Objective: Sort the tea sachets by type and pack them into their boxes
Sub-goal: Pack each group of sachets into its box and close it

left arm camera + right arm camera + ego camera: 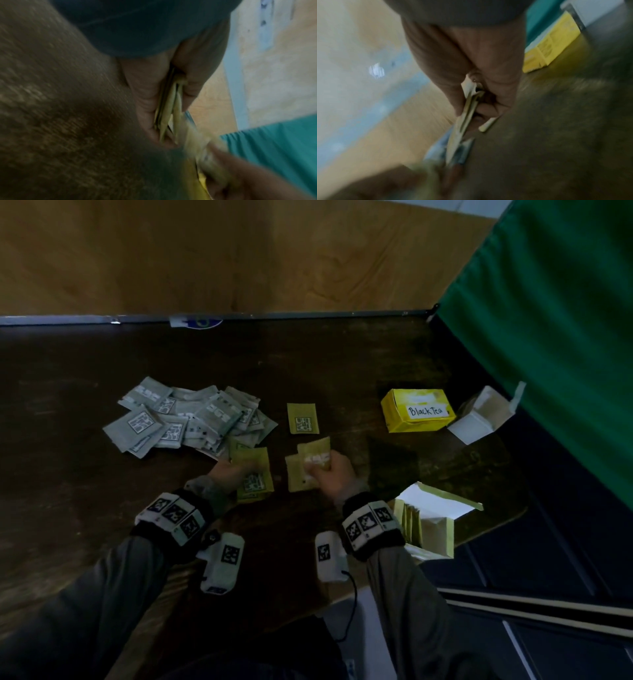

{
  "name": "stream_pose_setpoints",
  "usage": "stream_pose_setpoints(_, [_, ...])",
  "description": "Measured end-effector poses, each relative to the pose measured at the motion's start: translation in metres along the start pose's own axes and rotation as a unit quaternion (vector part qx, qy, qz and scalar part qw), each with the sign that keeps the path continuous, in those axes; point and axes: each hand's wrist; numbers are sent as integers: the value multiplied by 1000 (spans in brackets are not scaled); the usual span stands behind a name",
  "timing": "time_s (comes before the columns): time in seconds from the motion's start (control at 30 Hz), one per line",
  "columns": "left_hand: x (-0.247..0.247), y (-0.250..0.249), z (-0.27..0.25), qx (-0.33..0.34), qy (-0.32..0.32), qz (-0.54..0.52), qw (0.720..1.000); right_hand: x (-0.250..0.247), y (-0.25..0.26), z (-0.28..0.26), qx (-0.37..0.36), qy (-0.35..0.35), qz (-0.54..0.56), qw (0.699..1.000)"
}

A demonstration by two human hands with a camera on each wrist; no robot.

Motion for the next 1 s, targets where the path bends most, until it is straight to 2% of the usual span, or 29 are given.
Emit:
stream_pose_setpoints(0.13, [12, 2, -8, 20, 38, 3, 999, -6, 14, -9, 36, 10, 146, 989])
stream_pose_setpoints(0.2, [19, 4, -7, 56, 63, 21, 996, -2, 14, -9, 51, 8, 197, 979])
stream_pose_setpoints(0.33, [28, 4, -10, 151, 90, 3, 984, 3, 14, -13, 66, 26, 254, 965])
stream_pose_setpoints(0.43, [31, 3, -10, 177, 94, -43, 979, 6, 15, -16, 55, 54, 278, 957])
stream_pose_setpoints(0.6, [35, -1, -9, 124, 9, -127, 984, 10, 17, -22, 6, 40, 193, 980])
stream_pose_setpoints(0.63, [35, -3, -8, 110, 4, -138, 984, 8, 19, -24, -10, 10, 164, 986])
stream_pose_setpoints(0.7, [35, -8, -9, 81, 5, -174, 981, 2, 20, -24, -66, -93, 18, 993])
stream_pose_setpoints(0.77, [34, -13, -12, 53, 12, -204, 977, 2, 22, -25, -145, -159, -127, 968])
stream_pose_setpoints(0.83, [34, -15, -15, 68, 32, -197, 977, 10, 25, -29, -221, -134, -160, 953])
stream_pose_setpoints(0.93, [35, -12, -13, 112, 67, -131, 983, 17, 28, -31, -222, -56, -135, 964])
stream_pose_setpoints(1.0, [30, -11, -7, 112, 55, -116, 985, 14, 29, -27, -215, 38, -126, 968])
Point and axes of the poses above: each hand's wrist, its own z-axis towards the middle knuckle, its own x-axis out of the palm, y = z × x, and after that the axes turned 3 degrees about -x, right-handed
